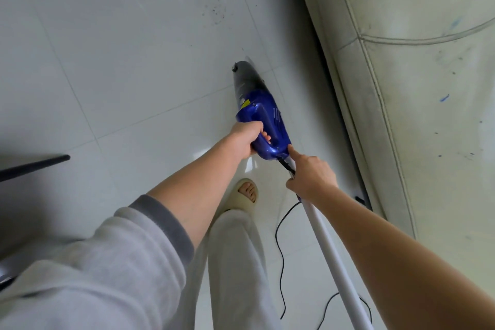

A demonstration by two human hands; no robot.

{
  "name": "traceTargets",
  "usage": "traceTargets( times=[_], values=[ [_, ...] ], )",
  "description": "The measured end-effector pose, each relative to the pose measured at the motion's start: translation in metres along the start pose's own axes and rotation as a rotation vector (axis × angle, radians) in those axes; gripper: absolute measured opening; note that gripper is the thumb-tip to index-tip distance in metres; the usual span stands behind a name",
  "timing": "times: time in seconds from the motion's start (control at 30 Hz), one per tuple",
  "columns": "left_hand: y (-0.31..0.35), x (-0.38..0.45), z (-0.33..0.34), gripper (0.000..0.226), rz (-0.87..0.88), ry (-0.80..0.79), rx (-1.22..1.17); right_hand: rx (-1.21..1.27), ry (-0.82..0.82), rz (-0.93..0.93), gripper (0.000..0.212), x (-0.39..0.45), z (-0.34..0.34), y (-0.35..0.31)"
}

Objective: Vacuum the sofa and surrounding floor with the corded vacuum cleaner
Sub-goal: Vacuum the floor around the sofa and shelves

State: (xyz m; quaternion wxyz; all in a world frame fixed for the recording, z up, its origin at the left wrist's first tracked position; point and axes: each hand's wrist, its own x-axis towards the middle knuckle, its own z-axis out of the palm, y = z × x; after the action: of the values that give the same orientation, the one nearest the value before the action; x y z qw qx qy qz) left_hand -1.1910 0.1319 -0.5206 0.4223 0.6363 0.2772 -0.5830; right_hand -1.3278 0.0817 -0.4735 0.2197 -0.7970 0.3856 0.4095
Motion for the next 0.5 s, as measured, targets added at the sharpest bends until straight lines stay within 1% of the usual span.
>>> traceTargets(
  times=[0.1, 0.17, 0.27, 0.37, 0.5],
  values=[
    [0.0, 0.003, -0.018, 0.013, 0.014, 0.046, -0.118, -0.082, 0.012, -0.033, 0.08, 0.0, 0.001, -0.021],
    [0.0, 0.005, -0.03, 0.013, 0.037, 0.067, -0.138, -0.1, 0.016, -0.05, 0.075, 0.0, 0.002, -0.033],
    [0.001, 0.006, -0.058, 0.015, 0.056, 0.067, -0.164, -0.131, 0.015, -0.089, 0.076, 0.0, 0.006, -0.055],
    [0.001, 0.008, -0.091, 0.013, 0.036, 0.065, -0.258, -0.153, 0.027, -0.136, 0.072, -0.001, 0.011, -0.08],
    [0.0, 0.007, -0.125, 0.016, 0.037, 0.088, -0.285, -0.212, 0.007, -0.167, 0.078, -0.003, 0.015, -0.109]
  ],
)
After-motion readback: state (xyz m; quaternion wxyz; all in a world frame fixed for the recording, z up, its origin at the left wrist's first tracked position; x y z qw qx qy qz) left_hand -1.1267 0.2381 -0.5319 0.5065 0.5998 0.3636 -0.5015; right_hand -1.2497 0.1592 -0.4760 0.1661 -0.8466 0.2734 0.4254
